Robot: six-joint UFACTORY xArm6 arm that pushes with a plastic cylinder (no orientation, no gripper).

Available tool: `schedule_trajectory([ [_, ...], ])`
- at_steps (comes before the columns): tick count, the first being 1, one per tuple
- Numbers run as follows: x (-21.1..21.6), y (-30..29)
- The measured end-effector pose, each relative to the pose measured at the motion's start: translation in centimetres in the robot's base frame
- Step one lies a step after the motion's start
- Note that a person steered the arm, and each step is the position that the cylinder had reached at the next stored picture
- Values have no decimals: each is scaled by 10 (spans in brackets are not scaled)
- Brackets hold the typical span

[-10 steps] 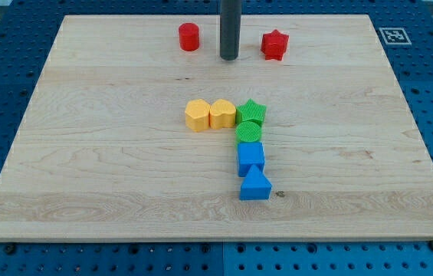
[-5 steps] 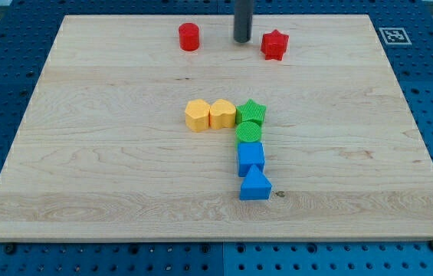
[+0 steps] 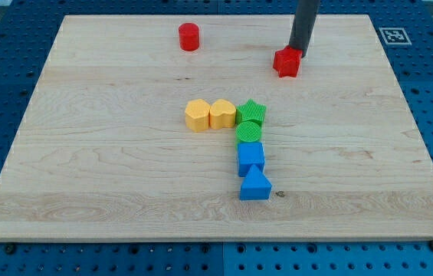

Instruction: Slide the red star to the green star

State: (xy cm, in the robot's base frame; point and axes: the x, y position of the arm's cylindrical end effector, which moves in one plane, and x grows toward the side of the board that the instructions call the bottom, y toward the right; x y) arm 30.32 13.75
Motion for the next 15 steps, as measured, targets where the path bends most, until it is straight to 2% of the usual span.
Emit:
schedule_trajectory([
  [1, 0, 0],
  [3, 49, 0],
  [4, 53, 0],
  [5, 52, -1],
  [6, 6, -18],
  [7, 2, -48],
  [8, 45, -51],
  [13, 76, -51],
  [14, 77, -51],
  [15, 40, -47],
])
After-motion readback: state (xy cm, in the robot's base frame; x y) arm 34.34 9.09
